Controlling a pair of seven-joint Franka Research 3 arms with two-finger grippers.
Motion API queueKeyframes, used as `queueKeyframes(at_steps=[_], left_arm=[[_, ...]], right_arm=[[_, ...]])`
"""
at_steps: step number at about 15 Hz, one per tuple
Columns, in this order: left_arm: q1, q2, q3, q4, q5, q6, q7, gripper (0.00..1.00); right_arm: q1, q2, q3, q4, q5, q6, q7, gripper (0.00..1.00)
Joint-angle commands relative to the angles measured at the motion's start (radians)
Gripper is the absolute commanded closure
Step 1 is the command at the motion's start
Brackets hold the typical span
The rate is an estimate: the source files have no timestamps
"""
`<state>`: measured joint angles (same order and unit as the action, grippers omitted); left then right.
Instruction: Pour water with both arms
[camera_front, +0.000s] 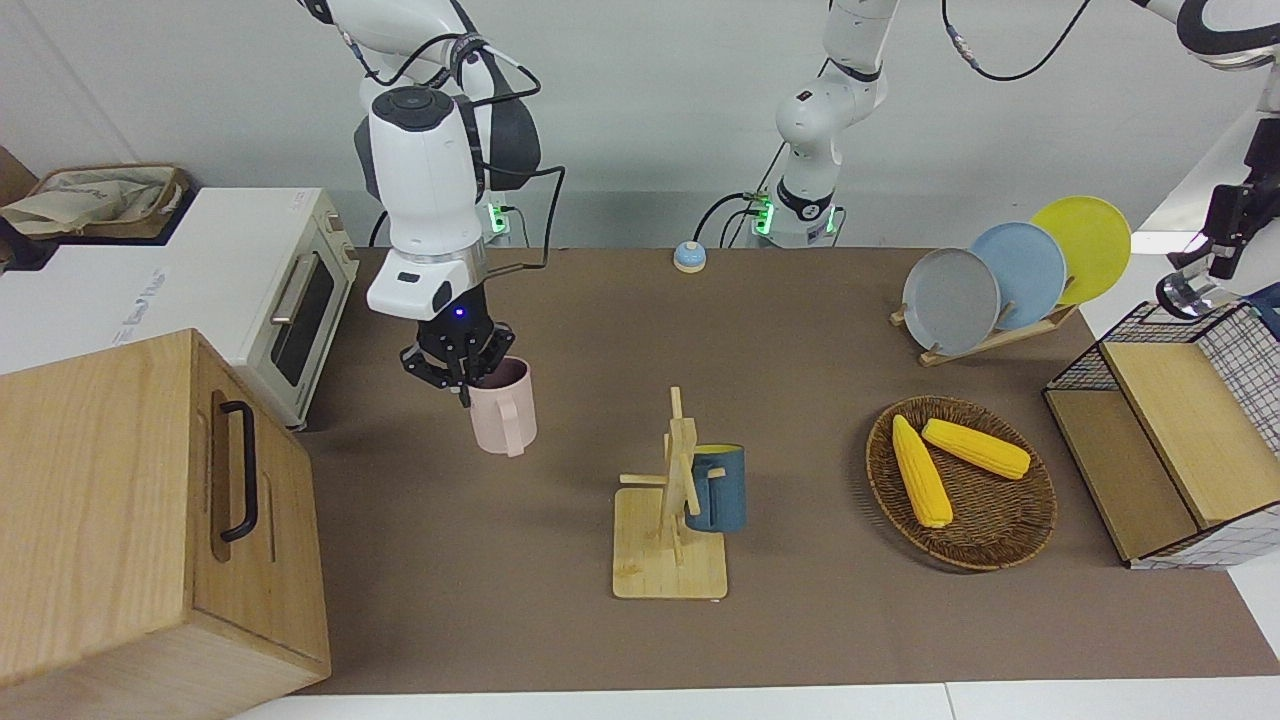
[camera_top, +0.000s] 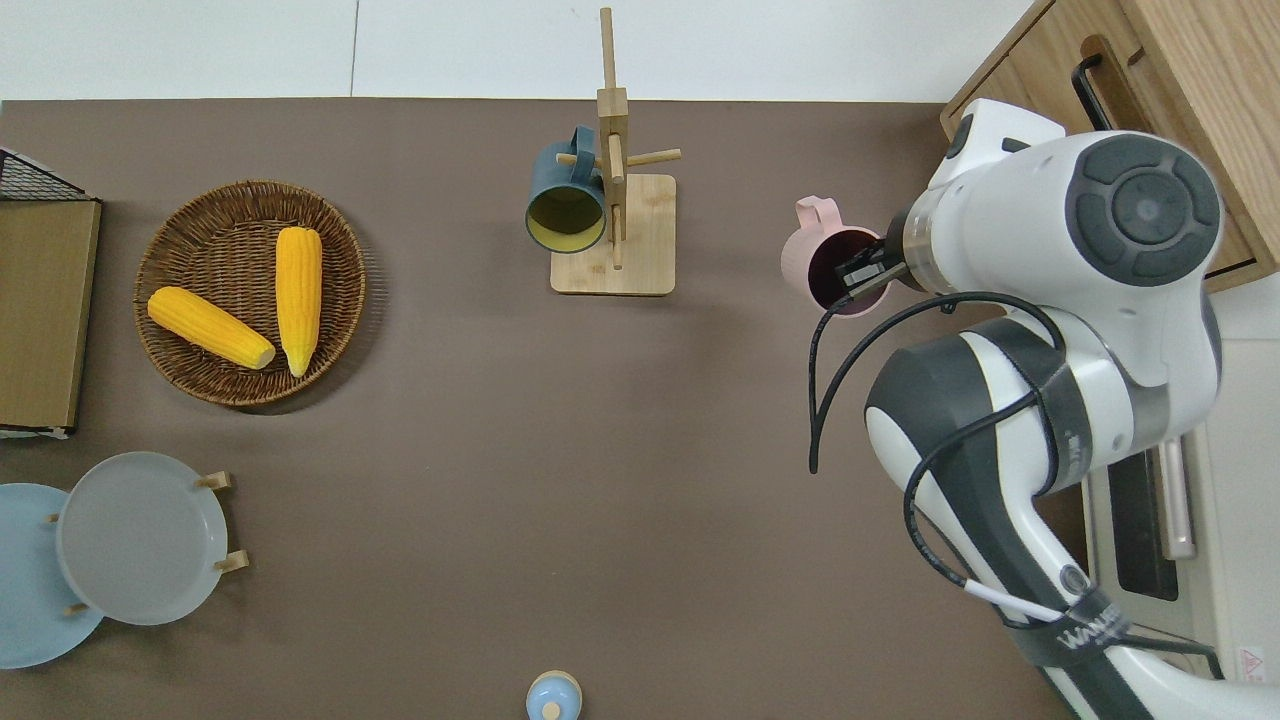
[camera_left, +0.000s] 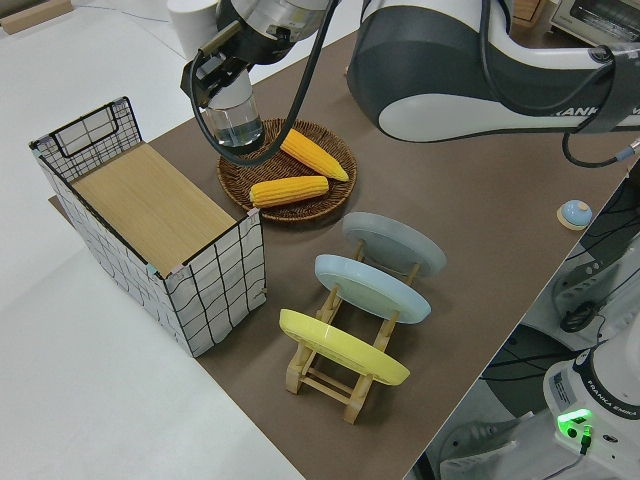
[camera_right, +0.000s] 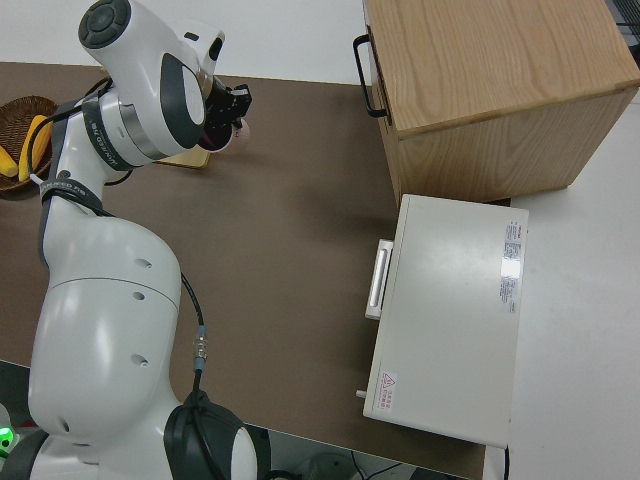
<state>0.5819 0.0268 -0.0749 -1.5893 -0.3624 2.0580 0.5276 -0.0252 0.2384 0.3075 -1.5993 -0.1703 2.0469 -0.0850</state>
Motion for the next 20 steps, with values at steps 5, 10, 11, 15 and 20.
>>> queueKeyframes(at_steps=[5, 10, 11, 15, 20], left_arm=[[-0.004, -0.059, -0.029, -0.024, 0.068, -0.030, -0.070, 1.00], [-0.004, -0.099, -0.071, -0.096, 0.103, -0.027, -0.116, 1.00], [-0.004, -0.107, -0.085, -0.112, 0.109, -0.022, -0.139, 1.00], [-0.005, -0.137, -0.160, -0.153, 0.147, -0.015, -0.234, 1.00], [-0.155, -0.157, -0.100, -0.195, 0.168, -0.012, -0.313, 1.00]], right_arm=[[-0.021, -0.034, 0.082, -0.019, 0.250, -0.087, 0.359, 1.000], [-0.027, -0.034, 0.185, -0.010, 0.336, -0.087, 0.652, 1.000], [-0.035, -0.034, 0.209, -0.010, 0.354, -0.087, 0.694, 1.000], [-0.076, -0.031, 0.320, -0.008, 0.383, -0.079, 0.913, 1.000], [-0.091, 0.027, 0.449, 0.039, 0.378, -0.068, 1.163, 1.000]])
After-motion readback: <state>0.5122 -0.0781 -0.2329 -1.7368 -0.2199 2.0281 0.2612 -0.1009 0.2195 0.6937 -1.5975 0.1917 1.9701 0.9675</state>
